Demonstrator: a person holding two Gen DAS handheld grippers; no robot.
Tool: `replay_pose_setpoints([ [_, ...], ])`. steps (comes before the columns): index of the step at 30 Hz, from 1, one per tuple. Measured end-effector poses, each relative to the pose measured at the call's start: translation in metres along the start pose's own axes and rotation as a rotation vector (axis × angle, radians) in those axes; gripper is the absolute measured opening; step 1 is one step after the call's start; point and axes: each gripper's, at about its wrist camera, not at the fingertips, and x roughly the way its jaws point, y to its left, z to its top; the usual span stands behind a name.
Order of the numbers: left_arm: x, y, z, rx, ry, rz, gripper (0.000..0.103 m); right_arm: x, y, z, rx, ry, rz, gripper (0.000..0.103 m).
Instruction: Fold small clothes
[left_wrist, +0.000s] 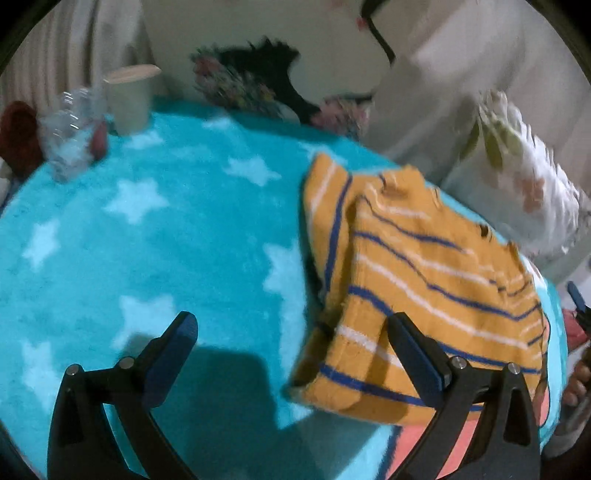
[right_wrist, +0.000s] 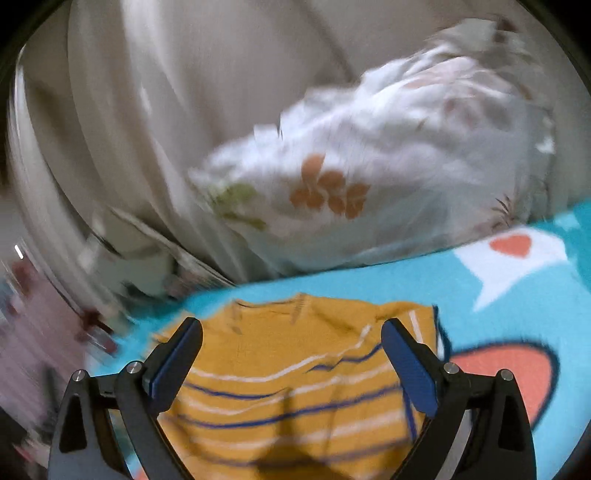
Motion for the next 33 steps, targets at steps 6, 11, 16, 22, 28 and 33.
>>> replay_pose_setpoints([
  [6,0.017,-0.019,0.005,0.045,-0.013,-0.141,0.042,-0.074,-0.005,-0.017,0.047,-0.041,-0.045,0.100],
  [11,-0.017,-0.019,0.001,-0.017,-0.028,-0.206,0.015,-0.105,-0.002,-0.036,0.031,-0.049,-0.126,0.100],
  [16,-0.068,0.002,-0.013,-0.018,-0.052,-0.204,0.005,-0.120,0.017,-0.048,-0.062,-0.027,-0.163,0.100],
  [22,-0.093,0.010,-0.032,0.014,-0.119,-0.139,0.014,-0.079,0.038,-0.056,-0.144,0.049,-0.157,0.099],
  [28,-0.129,0.019,-0.057,-0.011,-0.231,-0.109,0.070,-0.017,0.043,-0.077,-0.222,0.215,-0.174,0.074],
  [33,-0.136,0.017,-0.076,-0.001,-0.233,-0.055,0.075,0.038,0.027,-0.083,-0.222,0.307,-0.251,0.074],
])
